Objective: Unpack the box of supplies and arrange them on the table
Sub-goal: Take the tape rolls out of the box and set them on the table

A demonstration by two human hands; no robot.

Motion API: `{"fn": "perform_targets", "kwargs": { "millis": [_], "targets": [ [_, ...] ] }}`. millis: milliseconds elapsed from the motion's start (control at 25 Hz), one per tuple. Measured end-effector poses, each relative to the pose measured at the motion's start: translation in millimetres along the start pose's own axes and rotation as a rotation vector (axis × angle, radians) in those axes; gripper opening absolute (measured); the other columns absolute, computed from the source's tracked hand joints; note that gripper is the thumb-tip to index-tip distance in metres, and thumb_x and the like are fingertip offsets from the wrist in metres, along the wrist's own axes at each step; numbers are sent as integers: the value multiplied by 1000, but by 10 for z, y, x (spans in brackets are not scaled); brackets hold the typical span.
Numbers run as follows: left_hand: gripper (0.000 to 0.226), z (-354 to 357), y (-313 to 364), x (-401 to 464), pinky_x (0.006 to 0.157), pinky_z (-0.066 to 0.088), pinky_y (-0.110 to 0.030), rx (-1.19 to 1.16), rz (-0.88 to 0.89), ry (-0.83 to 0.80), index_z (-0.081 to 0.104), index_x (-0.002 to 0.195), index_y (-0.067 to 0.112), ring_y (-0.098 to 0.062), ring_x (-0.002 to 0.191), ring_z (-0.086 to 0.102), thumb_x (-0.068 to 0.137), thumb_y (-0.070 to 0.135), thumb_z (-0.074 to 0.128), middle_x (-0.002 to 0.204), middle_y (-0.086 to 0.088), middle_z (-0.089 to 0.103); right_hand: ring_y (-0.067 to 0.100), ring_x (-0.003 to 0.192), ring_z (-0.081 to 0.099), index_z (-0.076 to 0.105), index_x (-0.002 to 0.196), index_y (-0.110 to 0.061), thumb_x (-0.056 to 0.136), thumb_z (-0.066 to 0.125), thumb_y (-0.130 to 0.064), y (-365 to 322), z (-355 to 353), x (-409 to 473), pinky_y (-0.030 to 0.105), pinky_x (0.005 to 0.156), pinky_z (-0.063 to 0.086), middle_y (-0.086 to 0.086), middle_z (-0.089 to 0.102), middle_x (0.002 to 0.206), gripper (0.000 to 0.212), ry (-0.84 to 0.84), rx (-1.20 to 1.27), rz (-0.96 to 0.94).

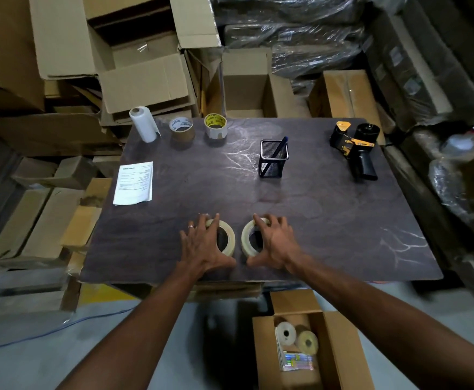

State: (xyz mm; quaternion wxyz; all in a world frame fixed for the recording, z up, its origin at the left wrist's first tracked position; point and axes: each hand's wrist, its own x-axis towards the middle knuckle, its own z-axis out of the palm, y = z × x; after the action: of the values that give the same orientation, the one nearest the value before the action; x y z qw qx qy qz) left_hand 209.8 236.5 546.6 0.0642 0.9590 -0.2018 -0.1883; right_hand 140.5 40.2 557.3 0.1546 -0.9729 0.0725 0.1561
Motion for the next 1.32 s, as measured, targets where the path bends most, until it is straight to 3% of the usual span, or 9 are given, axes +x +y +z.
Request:
{"fn": "perform_targets", "kwargs": {
  "millis": [240,360,480,560,720,960,1080,1320],
  "targets": [
    [130,28,-4,-28,111,27,-59,-37,-9,7,12,154,30,-38,143,21,45,75,68,160,-6,15,33,140,23,10,158,-21,62,79,-65,0,37,7,47,116,29,10,18,157,126,-12,18,-13],
    [114,77,120,-209,107,33,-54,-43,-7,220,31,147,27,-33,139,25,49,76,59,151,-7,28,33,147,17,14,158,-21,64,78,-66,44,32,-63,48,120,22,12,15,162,122,23,103,-12],
    [79,232,325,-495,93,41,-45,-110,16,469,53,130,27,-29,120,44,57,56,60,129,-4,49,33,149,13,17,157,-19,66,77,-67,143,88,-246,50,122,20,15,13,163,119,91,170,-52],
    [63,367,457,-689,86,45,-41,-165,39,506,59,121,26,-25,108,51,61,46,61,116,-1,54,34,150,12,14,157,-19,67,75,-67,230,163,-415,52,121,21,16,12,162,119,132,184,-88],
    [43,634,693,-1045,78,51,-35,-324,96,454,62,110,28,-18,95,58,68,35,63,104,6,57,32,147,18,13,158,-23,75,72,-57,430,271,-843,47,120,27,15,17,160,108,207,288,-67],
    [42,1221,1169,-1662,83,52,-27,-446,176,209,63,118,25,-15,102,62,76,32,64,115,8,59,25,134,42,38,150,-18,85,66,-34,955,612,-1729,33,111,36,9,44,147,73,300,448,-31],
    [49,1478,1502,-1992,90,52,-35,-422,125,131,59,126,26,-17,113,58,79,37,63,127,7,55,25,132,44,42,148,-18,85,68,-29,1288,826,-2230,35,109,38,8,48,145,70,235,463,31],
    [55,1993,2170,-2552,99,47,-38,-411,96,13,53,134,20,-20,122,52,82,32,67,136,1,51,28,130,49,46,145,-19,81,68,-27,1875,1318,-3091,38,105,43,8,52,143,68,76,447,113]
  ]
}}
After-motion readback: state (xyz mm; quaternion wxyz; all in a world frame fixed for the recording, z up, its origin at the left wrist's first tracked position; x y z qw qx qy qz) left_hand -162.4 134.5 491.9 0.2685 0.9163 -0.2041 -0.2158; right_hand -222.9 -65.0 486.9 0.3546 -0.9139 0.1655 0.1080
